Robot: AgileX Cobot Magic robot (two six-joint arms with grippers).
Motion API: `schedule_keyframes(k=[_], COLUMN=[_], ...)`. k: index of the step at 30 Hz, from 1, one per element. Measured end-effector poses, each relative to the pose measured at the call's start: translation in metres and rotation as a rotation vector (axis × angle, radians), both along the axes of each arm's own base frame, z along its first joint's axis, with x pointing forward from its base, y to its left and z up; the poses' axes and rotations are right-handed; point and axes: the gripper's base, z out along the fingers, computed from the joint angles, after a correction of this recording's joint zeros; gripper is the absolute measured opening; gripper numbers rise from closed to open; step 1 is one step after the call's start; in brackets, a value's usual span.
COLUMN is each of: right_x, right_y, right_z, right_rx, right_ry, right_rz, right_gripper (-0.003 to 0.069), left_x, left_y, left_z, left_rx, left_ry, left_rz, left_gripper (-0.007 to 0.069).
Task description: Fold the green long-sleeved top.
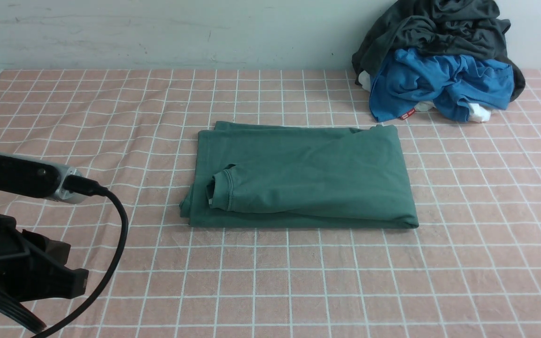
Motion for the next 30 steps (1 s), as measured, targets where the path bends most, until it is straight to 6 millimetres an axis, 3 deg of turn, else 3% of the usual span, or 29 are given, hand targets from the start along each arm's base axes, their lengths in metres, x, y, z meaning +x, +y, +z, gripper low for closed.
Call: schedule_keyframes(k=[5,10,30], right_x=[-0.021,-0.032,-0.033], right_y=[-0.011,-0.014,-0.015], right_z=[-0.003,-0.017,-0.019], right_rx=[0.032,0.021,-0.026], right_ry=[-0.090,0.022,0.040], right_rz=[-0.115,-0.175,-0.185], right_gripper=[-0.0014,-0.0014,-0.0014], left_x=[0.000,0.000,0.000], left_y=[0.000,0.000,0.000], left_z=[0.000,0.000,-0.001], left_rx=[-0.001,-0.001,-0.001], left_ry=[0.002,0.003,0.005], left_rz=[0.000,0.000,0.000], left_gripper=[-0.0003,-0.0003,-0.0003])
